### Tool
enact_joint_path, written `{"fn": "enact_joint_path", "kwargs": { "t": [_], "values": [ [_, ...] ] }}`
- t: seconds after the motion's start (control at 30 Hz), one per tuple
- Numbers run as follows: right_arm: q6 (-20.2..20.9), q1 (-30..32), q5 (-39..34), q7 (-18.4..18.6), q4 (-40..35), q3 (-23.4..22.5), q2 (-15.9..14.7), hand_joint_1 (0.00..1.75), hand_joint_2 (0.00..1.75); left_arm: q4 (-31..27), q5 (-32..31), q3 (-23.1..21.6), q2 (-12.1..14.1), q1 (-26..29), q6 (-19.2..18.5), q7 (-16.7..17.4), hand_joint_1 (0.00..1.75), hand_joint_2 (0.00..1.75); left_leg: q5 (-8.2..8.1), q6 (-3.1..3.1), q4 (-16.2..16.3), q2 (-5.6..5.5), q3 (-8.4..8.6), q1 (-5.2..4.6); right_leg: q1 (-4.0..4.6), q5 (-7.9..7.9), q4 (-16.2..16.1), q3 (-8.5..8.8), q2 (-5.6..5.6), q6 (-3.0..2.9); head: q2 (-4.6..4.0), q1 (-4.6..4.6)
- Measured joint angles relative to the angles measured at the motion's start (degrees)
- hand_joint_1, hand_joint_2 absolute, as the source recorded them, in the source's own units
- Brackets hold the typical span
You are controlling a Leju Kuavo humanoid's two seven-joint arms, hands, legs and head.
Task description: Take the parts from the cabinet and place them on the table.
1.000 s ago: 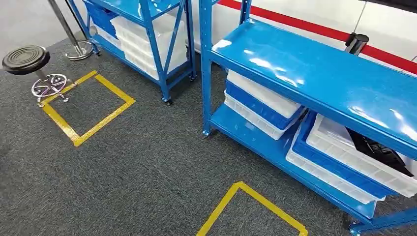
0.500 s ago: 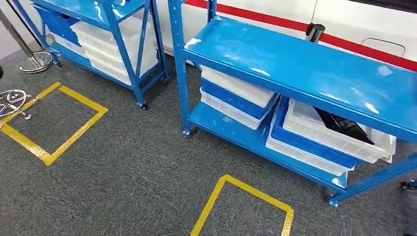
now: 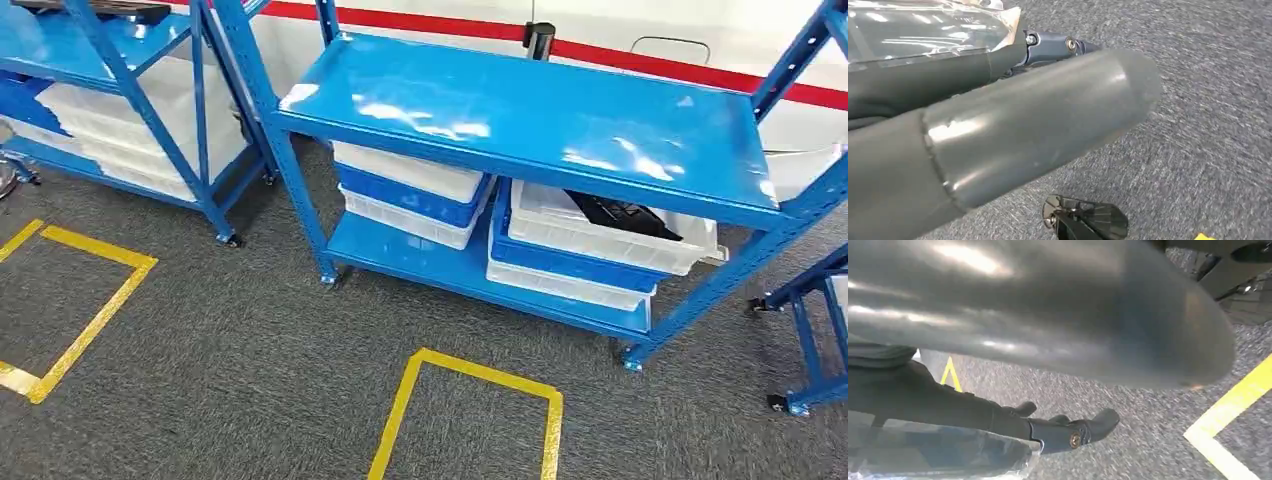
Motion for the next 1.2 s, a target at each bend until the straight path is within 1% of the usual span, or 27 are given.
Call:
{"fn": "enact_joint_path", "kwargs": {
  "t": [0.03,0.1,0.13,0.17,0.2,0.27,0.3,0.37,0.43,0.47,0.5,0.53,0.6,0.63,0.67,0.7,0.8,0.83,0.87,0.9,0.97,1.0,1.07,1.1,1.13,1.17,1.2],
  "values": [
    [0.0,0.1,0.0,0.0,0.0,0.0,0.0,0.0,0.0,0.0,0.0,0.0,0.0,0.0,0.0,0.0,0.0,0.0,1.84,0.21,-1.8,-0.04,0.68,0.0,0.04,0.0,0.0,0.09,0.76,0.0,0.0,0.0],
    [0.0,0.0,0.0,0.0,0.0,0.0,0.0,0.0,0.0,0.0,-0.2,0.0,0.0,0.0,0.0,0.0,0.0,0.0,7.52,0.84,-11.2,-1.13,5.04,0.0,0.15,0.0,0.0,0.46,2.47,0.03,0.0,0.0],
    [0.0,0.0,0.0,0.0,0.0,0.0,0.0,0.0,0.0,0.0,-0.2,0.0,0.1,0.0,0.0,0.0,0.0,0.0,9.52,1.33,-15.8,-4.11,7.08,0.05,0.08,0.01,0.0,0.41,3.13,0.05,0.0,-0.02],
    [0.0,-0.2,0.0,0.0,0.0,0.0,0.2,0.0,0.0,0.0,-0.2,0.0,0.3,0.0,0.0,0.0,0.0,0.0,9.08,1.82,-17.4,-6.6,7.61,0.22,0.81,-0.07,0.5,0.11,3.66,0.36,0.0,0.04],
    [0.0,-0.3,0.0,0.0,0.0,0.0,0.1,0.0,0.0,0.0,-0.2,0.0,0.2,0.0,0.0,0.0,0.0,0.0,9.04,1.6,-17.4,-5.6,7.58,0.02,0.5,0.12,0.4,-0.3,4.27,0.69,0.0,0.02],
    [0.0,-0.1,0.1,0.0,0.0,0.0,0.1,0.0,0.0,0.0,-0.2,0.0,0.2,-0.1,0.0,0.0,0.0,0.0,9.19,1.96,-17.5,-4.42,7.48,-0.54,-0.03,0.54,0.1,-1.04,5.64,1.72,0.0,-0.02],
    [0.0,0.0,0.1,0.0,0.0,0.0,0.0,0.0,0.0,0.0,-0.3,0.0,0.1,-0.1,0.0,0.1,0.0,0.0,9.68,2.48,-18.5,-3.49,7.77,-0.09,0.57,0.59,0.1,-1.53,6.22,2.19,0.0,0.07],
    [0.0,-0.1,0.0,0.3,0.0,0.0,0.0,0.0,0.0,0.0,-0.4,0.0,0.0,-0.2,0.0,0.1,0.0,0.0,10.25,3.24,-19.3,-1.88,8.09,-0.08,0.46,-1.83,4.3,-3.42,0.87,1.66,0.0,0.54],
    [0.0,-0.4,0.0,0.3,0.0,0.0,-0.1,0.0,0.0,0.0,-0.5,0.0,0.0,0.0,-0.3,0.2,0.0,0.0,10.19,3.32,-19.3,0.17,8.0,-0.24,0.2,-5.74,13.2,-8.06,-0.76,1.36,0.0,0.63],
    [0.0,-0.4,0.0,0.3,0.0,0.0,-0.1,0.0,0.0,0.0,-0.5,0.0,0.1,0.0,-0.3,0.2,0.0,0.0,10.18,3.32,-19.2,1.11,7.87,-0.26,0.09,-7.02,17.3,-10.03,-1.0,1.6,0.0,0.63],
    [0.0,-0.3,0.0,0.4,0.0,0.0,-0.1,0.0,0.0,0.0,-0.5,0.0,0.1,0.0,-0.3,0.3,0.0,0.0,10.17,3.31,-19.2,1.92,7.83,-0.26,-0.09,-7.08,18.7,-10.58,-1.15,2.13,0.0,0.68],
    [0.0,-0.2,0.0,0.5,0.0,0.0,-0.1,0.0,0.0,0.0,-0.5,0.0,0.0,-0.1,-0.3,0.3,0.0,0.0,10.11,3.2,-19.2,2.62,7.85,-0.22,-0.24,-6.24,17.2,-9.59,-1.32,2.81,0.0,0.66],
    [0.0,0.0,-0.2,0.5,0.0,0.0,-0.3,0.0,0.0,0.0,-0.5,0.0,0.0,-0.1,-0.3,0.3,0.0,0.0,9.92,2.86,-19.1,3.88,8.04,-0.1,-0.67,-2.59,7.6,-4.09,-2.57,4.23,0.0,0.68],
    [0.0,-0.1,-0.3,0.5,0.0,0.0,-0.3,0.0,0.0,0.0,-0.6,0.0,0.0,-0.1,-0.3,0.4,0.0,0.0,9.72,2.53,-18.9,4.43,8.17,-0.09,-0.82,-1.01,2.0,-0.78,-4.83,4.6,0.0,0.74],
    [0.0,-0.4,-0.3,0.5,0.0,0.0,-0.2,0.0,0.0,0.0,-0.6,0.0,0.0,-0.1,-0.3,0.5,0.0,0.0,9.32,2.0,-18.5,4.92,8.21,-0.61,-0.46,-0.82,0.0,-0.02,-6.73,4.15,0.0,1.03],
    [0.0,-0.5,-0.4,0.5,0.0,0.0,-0.3,0.0,0.0,0.0,-0.7,0.0,0.0,-0.1,-0.3,0.6,0.0,0.0,9.07,1.5,-18.5,5.48,8.33,-0.64,-0.04,-0.45,0.1,0.18,-5.78,3.45,0.0,0.81],
    [0.0,-0.2,-0.5,0.5,0.0,0.0,-0.3,0.0,0.0,0.0,-1.0,0.0,0.0,-0.5,-0.3,0.8,0.0,0.0,8.95,0.61,-18.7,6.9,9.08,-0.37,0.05,-0.41,0.1,-0.56,-4.05,2.38,0.0,0.5],
    [0.0,-0.1,-0.5,0.6,0.0,0.0,-0.3,0.0,0.0,0.0,-1.0,0.0,0.0,-0.6,-0.3,0.8,0.0,0.0,8.25,0.07,-18.0,5.52,8.98,0.16,-1.31,-0.02,-0.2,0.17,-3.43,1.67,0.0,0.35],
    [0.0,-0.1,-0.5,0.7,0.0,0.0,-0.3,0.0,0.0,0.0,-1.0,0.0,0.0,-0.6,-0.3,0.8,0.0,0.0,6.4,-0.04,-16.0,2.98,8.23,0.15,-1.06,0.08,-0.2,0.08,-2.9,1.36,0.0,0.09],
    [0.0,-0.2,-0.5,0.7,0.0,0.0,-0.3,0.0,0.0,0.0,-1.0,0.0,0.1,-0.5,-0.3,0.8,0.0,0.0,3.8,-0.07,-12.3,1.34,6.63,0.24,-0.92,0.27,-0.2,-0.07,-2.49,0.75,0.0,0.0],
    [0.0,-0.3,-0.5,0.7,0.0,0.0,-0.1,0.0,0.0,0.0,-1.0,0.0,0.1,-0.3,-0.3,0.8,0.0,0.0,-0.51,-0.18,-2.9,0.07,2.14,0.23,-0.53,0.38,-0.1,-0.34,-1.01,0.56,0.0,-0.04],
    [0.0,-0.2,-0.5,0.7,0.0,0.0,-0.1,0.0,0.0,0.0,-1.0,0.0,0.1,-0.2,-0.3,0.8,0.0,0.0,-0.79,-0.16,-0.5,-0.01,0.86,0.24,-0.41,0.39,-0.1,-0.34,-0.3,0.55,0.0,-0.02],
    [0.0,0.0,-0.5,0.7,0.0,0.0,-0.1,0.0,0.0,0.0,-1.0,0.0,0.2,-0.1,-0.3,0.9,0.0,0.0,2.69,0.13,-3.6,-0.07,1.95,0.24,-0.35,0.38,0.0,-0.18,1.19,0.57,0.0,-0.02],
    [0.0,0.0,-0.4,0.7,0.0,0.0,-0.1,0.0,0.0,0.0,-1.0,0.0,0.2,-0.2,-0.3,0.9,0.0,0.0,5.82,0.37,-8.7,-0.46,4.24,0.27,-0.35,0.37,0.1,-0.09,2.1,0.59,0.0,-0.04],
    [0.0,-0.1,-0.4,0.7,0.0,0.0,-0.1,0.0,0.0,0.0,-1.0,0.0,0.2,-0.2,-0.3,0.9,0.0,0.0,8.42,0.63,-13.9,-1.88,6.65,0.36,-0.35,0.38,0.2,-0.04,2.88,0.62,0.0,-0.04],
    [0.0,-0.2,-0.3,0.7,0.0,0.0,0.0,0.0,0.0,0.0,-1.0,0.0,0.3,-0.1,-0.3,0.9,0.0,0.0,8.71,0.95,-16.7,-4.89,7.8,0.43,-0.22,0.36,0.3,-0.18,3.38,0.73,0.0,-0.04],
    [0.0,-0.3,-0.3,0.7,0.0,0.0,0.0,0.0,0.0,0.0,-1.1,-0.1,0.3,-0.2,-0.3,0.9,0.0,0.0,8.54,0.88,-17.5,-4.69,7.89,0.46,0.26,0.4,0.6,-0.52,4.0,1.11,0.0,0.0]
  ]
}}
